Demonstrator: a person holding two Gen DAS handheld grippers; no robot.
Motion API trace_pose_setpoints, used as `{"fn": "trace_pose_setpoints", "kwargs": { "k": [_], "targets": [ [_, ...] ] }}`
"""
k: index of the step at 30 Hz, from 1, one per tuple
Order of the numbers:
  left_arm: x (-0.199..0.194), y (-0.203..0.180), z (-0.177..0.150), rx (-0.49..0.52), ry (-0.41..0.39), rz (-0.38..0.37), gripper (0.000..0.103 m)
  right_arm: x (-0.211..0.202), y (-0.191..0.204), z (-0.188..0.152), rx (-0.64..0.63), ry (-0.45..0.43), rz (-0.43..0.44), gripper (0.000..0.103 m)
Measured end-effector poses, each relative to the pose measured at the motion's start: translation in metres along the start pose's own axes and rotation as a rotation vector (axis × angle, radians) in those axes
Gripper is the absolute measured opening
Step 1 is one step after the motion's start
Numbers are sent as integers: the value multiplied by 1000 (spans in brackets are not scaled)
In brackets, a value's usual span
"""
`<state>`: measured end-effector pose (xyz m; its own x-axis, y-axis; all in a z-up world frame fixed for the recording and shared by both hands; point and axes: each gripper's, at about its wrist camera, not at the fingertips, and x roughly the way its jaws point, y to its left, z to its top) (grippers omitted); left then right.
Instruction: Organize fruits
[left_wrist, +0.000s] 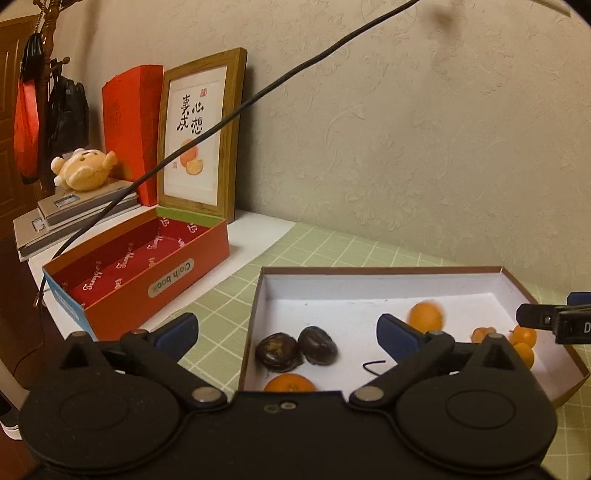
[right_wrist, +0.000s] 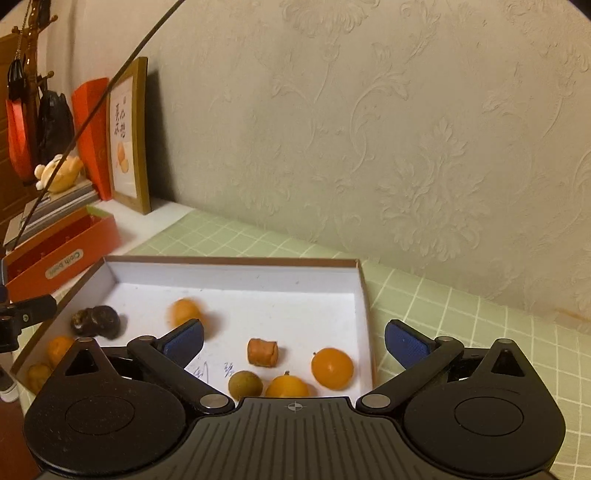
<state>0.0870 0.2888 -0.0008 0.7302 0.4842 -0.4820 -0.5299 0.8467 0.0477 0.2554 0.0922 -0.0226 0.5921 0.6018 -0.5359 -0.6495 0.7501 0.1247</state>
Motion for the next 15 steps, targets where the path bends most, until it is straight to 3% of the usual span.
{"fn": "trace_pose_setpoints", "kwargs": {
  "k": [15],
  "targets": [
    [-1, 1, 0, -8, 8, -17, 97, -2, 4, 0, -17, 15, 9, 103]
  ]
}}
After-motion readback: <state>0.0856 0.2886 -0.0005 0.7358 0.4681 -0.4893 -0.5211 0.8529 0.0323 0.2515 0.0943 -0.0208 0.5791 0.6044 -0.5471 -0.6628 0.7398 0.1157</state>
